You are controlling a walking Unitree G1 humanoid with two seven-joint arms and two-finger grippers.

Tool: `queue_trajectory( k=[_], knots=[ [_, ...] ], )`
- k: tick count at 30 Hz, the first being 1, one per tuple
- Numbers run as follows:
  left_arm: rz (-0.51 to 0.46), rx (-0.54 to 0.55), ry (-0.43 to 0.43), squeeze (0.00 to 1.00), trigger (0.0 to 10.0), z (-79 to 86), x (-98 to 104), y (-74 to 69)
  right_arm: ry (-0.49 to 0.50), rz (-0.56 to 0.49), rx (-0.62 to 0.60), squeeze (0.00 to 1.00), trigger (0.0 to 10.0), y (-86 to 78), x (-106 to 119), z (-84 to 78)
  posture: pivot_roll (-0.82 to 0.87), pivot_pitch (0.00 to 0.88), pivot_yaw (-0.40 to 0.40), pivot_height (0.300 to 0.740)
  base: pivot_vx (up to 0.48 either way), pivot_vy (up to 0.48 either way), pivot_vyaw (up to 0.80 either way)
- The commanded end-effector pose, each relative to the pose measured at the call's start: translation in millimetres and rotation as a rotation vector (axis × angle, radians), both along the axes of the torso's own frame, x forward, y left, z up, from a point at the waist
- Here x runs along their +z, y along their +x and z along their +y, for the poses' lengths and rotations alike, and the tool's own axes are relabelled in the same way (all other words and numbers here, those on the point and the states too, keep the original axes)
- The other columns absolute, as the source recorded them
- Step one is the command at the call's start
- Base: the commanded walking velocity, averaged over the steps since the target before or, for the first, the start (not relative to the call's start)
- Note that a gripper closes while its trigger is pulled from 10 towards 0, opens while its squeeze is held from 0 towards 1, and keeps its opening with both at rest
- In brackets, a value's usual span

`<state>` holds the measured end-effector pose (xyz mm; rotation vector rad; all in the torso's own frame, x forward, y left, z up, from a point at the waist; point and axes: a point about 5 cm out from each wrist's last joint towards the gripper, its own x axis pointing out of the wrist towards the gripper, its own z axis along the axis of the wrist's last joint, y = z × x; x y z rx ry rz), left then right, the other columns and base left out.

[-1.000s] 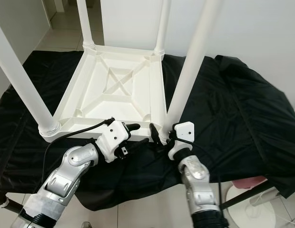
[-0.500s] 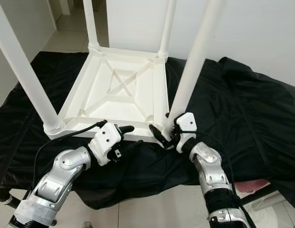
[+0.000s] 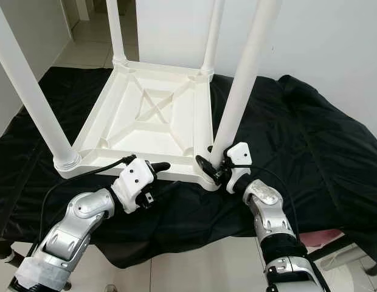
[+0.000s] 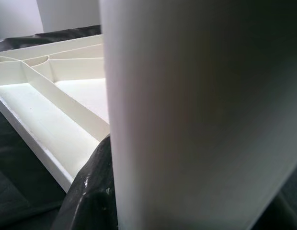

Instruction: Building children table

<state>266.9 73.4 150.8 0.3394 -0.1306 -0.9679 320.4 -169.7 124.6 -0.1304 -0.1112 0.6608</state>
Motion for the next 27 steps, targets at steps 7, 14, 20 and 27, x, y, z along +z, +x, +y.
queue_trajectory(
  k=[7, 14, 20, 27],
  knots=[
    [0.020, -0.013, -0.002, 0.00, 10.0, -3.2, -2, -1.7, -0.011, 0.001, -0.144, 0.00, 10.0, -2.0, -4, -4.9, 0.05, 0.000, -0.085, 0.740, 0.000, 0.000, 0.00],
    [0.024, -0.029, 0.002, 0.00, 10.0, -5.7, -3, -2.8, 0.066, 0.014, -0.328, 0.00, 10.0, -9.5, -9, 0.7, 0.05, 0.000, -0.085, 0.740, 0.000, 0.000, 0.00],
    [0.027, -0.036, 0.000, 0.00, 10.0, -7.6, -4, -3.4, 0.115, 0.026, -0.447, 0.00, 10.0, -11.3, -11, 5.8, 0.04, 0.000, -0.088, 0.740, 0.000, 0.000, 0.00],
    [0.030, -0.042, -0.006, 0.00, 10.0, -12.3, -5, -4.5, 0.240, 0.100, -0.607, 0.00, 10.0, -14.7, -19, 40.6, 0.06, 0.000, -0.097, 0.740, 0.000, 0.000, 0.00]
  ],
)
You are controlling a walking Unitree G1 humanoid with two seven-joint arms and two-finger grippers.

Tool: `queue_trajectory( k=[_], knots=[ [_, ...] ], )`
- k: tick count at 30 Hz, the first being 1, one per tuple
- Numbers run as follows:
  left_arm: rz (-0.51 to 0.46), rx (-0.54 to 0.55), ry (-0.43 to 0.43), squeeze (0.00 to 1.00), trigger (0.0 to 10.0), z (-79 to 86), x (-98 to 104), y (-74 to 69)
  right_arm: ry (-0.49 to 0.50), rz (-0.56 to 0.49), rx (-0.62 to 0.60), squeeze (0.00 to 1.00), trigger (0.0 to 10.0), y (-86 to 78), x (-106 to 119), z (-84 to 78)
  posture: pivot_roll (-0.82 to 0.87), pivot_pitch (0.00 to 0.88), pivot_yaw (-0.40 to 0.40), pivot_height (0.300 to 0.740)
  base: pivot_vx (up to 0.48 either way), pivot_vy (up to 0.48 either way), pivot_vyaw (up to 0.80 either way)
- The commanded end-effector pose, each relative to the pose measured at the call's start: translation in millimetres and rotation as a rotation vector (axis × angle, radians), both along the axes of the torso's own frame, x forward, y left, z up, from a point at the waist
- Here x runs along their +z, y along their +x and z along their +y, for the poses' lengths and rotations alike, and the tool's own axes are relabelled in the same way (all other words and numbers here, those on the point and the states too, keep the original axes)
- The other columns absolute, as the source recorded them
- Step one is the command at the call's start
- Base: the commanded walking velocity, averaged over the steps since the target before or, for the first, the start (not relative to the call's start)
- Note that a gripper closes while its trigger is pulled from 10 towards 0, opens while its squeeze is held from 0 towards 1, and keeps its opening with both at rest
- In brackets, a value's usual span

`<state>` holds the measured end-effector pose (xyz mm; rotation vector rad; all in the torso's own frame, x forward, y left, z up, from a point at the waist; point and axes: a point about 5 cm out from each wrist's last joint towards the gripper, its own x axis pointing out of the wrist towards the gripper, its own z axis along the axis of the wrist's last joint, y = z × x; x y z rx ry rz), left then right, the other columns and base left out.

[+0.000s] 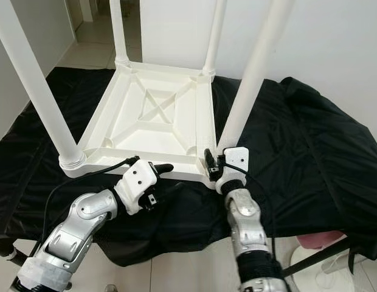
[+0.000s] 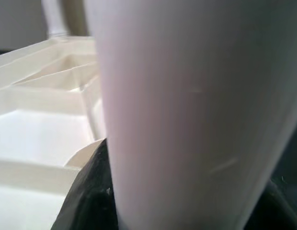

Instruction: Building children table

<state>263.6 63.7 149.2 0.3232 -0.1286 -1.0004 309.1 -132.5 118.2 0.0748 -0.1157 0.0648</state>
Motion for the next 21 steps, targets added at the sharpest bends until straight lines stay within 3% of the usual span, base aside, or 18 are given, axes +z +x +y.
queue_trajectory(
  k=[1, 13, 14, 15, 21],
  knots=[
    [0.017, -0.006, -0.001, 0.00, 10.0, -2.4, -2, -0.3, 0.038, 0.067, -0.013, 0.00, 10.0, -3.3, -11, 10.1, 0.05, 0.000, -0.096, 0.740, 0.000, 0.000, 0.00],
    [0.005, 0.000, -0.002, 0.00, 10.0, -1.6, 0, 5.2, 0.009, 0.045, 0.012, 0.00, 10.0, -1.6, -4, 13.1, 0.05, 0.000, -0.094, 0.740, 0.000, 0.000, 0.00],
    [0.004, -0.002, -0.002, 0.00, 10.0, -2.3, 0, 5.3, 0.004, 0.042, 0.025, 0.85, 10.0, -1.8, -3, 14.7, 0.05, 0.000, -0.094, 0.740, 0.000, 0.000, 0.00],
    [0.004, -0.004, -0.002, 0.00, 10.0, -3.0, 0, 4.8, 0.000, 0.040, 0.034, 1.00, 10.0, -2.4, -2, 15.7, 0.05, 0.000, -0.092, 0.740, 0.000, 0.000, 0.00],
    [0.006, -0.007, -0.003, 0.00, 10.0, -2.8, -1, 5.0, -0.033, 0.024, 0.082, 1.00, 10.0, -9.0, -1, 7.5, 0.04, 0.000, -0.093, 0.740, 0.000, 0.000, 0.00]
  ],
)
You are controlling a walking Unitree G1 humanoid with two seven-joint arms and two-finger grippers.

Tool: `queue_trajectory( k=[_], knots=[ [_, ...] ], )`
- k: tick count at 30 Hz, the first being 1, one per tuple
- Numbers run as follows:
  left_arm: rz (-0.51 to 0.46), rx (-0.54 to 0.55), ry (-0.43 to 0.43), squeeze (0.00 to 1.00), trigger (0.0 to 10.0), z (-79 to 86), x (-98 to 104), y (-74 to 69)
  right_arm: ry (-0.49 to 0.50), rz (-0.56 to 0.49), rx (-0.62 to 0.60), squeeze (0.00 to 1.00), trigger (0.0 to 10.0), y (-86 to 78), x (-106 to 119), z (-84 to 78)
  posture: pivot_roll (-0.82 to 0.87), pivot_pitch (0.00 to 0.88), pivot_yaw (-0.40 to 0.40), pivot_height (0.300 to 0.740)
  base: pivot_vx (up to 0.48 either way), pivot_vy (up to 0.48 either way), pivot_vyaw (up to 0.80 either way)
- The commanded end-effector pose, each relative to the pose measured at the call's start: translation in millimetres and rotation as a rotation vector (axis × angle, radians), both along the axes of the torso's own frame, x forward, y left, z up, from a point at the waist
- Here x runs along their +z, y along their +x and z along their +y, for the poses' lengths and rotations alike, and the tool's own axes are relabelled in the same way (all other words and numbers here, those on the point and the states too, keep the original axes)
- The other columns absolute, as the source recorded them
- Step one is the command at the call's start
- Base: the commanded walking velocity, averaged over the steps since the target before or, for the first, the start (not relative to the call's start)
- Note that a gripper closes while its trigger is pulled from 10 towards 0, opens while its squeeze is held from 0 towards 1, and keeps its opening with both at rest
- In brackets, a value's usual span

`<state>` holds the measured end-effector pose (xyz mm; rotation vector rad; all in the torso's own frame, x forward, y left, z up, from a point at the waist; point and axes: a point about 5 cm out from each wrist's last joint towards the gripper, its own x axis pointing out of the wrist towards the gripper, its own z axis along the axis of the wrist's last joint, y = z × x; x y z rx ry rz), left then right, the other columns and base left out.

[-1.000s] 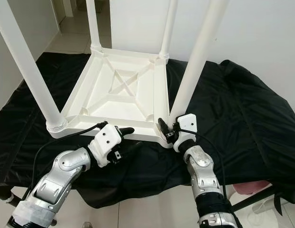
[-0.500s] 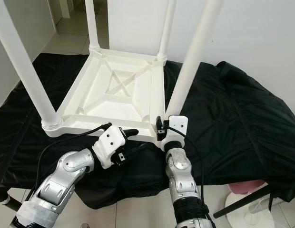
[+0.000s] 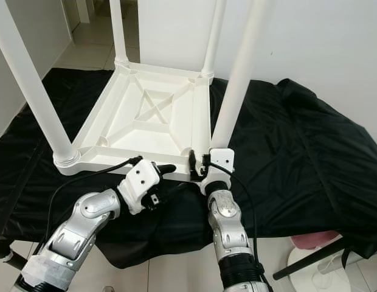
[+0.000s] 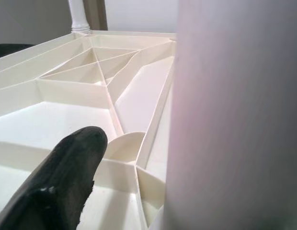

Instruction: Building children table

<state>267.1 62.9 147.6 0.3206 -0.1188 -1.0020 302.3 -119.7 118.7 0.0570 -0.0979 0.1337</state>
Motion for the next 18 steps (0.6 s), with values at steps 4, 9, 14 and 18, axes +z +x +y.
queue_trajectory(
  k=[4, 9, 14, 18],
  knots=[
    [-0.003, 0.005, -0.011, 0.00, 10.0, -0.1, 1, 3.1, -0.028, 0.007, 0.036, 1.00, 10.0, -5.7, -2, -13.7, 0.04, 0.000, -0.091, 0.740, 0.000, 0.000, 0.00],
    [0.006, 0.010, -0.015, 0.00, 10.0, 1.1, 2, 4.0, -0.048, -0.009, 0.082, 0.00, 10.0, -7.6, 1, -24.4, 0.03, 0.000, -0.077, 0.740, 0.000, 0.000, 0.00],
    [0.008, -0.012, -0.014, 0.00, 10.0, -0.7, 3, 2.1, -0.113, -0.026, 0.173, 0.00, 10.0, -5.2, 4, -35.4, 0.02, 0.000, -0.059, 0.740, 0.000, 0.000, 0.00],
    [0.012, -0.011, -0.009, 0.00, 10.0, 1.3, 2, 1.5, -0.161, -0.024, 0.249, 0.00, 10.0, -5.3, 4, -40.7, 0.02, 0.000, -0.054, 0.740, 0.000, 0.000, 0.00]
  ],
)
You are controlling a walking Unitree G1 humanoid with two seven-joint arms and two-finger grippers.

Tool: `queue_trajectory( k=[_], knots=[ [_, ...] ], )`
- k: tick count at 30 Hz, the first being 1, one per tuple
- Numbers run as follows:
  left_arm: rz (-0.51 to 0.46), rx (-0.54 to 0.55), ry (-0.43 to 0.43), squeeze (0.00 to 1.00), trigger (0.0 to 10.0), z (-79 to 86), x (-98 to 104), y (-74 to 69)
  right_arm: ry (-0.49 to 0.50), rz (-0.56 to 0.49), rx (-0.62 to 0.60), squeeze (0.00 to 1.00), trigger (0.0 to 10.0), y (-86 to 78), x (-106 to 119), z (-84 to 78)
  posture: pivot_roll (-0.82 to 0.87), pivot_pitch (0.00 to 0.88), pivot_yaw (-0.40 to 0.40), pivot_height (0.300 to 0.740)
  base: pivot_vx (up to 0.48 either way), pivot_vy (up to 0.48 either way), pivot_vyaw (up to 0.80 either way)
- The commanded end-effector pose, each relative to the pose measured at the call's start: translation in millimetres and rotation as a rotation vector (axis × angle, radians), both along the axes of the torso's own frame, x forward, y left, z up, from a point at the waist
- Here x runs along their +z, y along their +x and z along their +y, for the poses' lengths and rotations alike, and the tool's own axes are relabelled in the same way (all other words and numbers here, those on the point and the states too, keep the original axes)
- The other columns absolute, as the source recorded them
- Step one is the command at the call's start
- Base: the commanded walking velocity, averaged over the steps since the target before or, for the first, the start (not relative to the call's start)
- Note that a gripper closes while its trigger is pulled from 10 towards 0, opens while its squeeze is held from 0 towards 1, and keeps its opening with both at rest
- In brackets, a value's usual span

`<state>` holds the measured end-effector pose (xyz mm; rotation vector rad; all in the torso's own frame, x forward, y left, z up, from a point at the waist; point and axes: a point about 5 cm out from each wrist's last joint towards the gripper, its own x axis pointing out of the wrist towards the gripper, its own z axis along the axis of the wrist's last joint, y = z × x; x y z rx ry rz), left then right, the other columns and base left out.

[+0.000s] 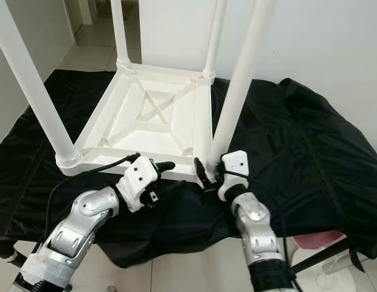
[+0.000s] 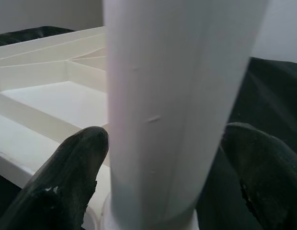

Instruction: Building children table

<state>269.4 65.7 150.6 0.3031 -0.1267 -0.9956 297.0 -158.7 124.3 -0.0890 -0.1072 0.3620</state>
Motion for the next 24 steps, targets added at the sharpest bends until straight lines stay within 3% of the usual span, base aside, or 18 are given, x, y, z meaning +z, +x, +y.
queue_trajectory(
  k=[1, 6, 17, 18, 19, 24],
  knots=[
    [0.011, -0.016, 0.010, 0.00, 10.0, -1.4, -1, -0.8, -0.007, 0.004, 0.028, 0.00, 10.0, 0.0, -1, -1.7, 0.02, 0.000, -0.054, 0.740, 0.000, 0.000, 0.00],
    [0.013, -0.020, 0.017, 0.00, 10.0, 1.0, 0, 0.0, -0.104, 0.022, 0.179, 0.00, 10.0, 5.2, -3, -5.9, 0.02, 0.000, -0.033, 0.740, 0.000, 0.000, 0.00],
    [0.004, -0.024, 0.030, 0.00, 10.0, 2.7, 3, 3.4, -0.135, 0.018, 0.267, 0.00, 9.8, 23.8, 2, 0.5, 0.03, 0.000, -0.034, 0.740, 0.000, 0.000, 0.00],
    [0.004, -0.021, 0.030, 0.00, 10.0, 3.1, 3, 3.7, -0.132, 0.029, 0.293, 0.00, 2.2, 26.6, 1, 2.7, 0.04, 0.000, -0.037, 0.740, 0.000, 0.000, 0.00],
    [0.003, -0.021, 0.031, 0.00, 10.0, 2.9, 3, 3.6, -0.131, 0.034, 0.300, 0.00, 0.0, 27.6, 0, 3.2, 0.04, 0.000, -0.041, 0.740, 0.000, 0.000, 0.00],
    [0.000, -0.022, 0.034, 0.00, 10.0, 2.6, 3, 3.6, -0.129, 0.053, 0.329, 0.00, 0.0, 28.7, -3, 5.1, 0.04, 0.000, -0.045, 0.740, 0.000, 0.000, 0.00]
  ],
)
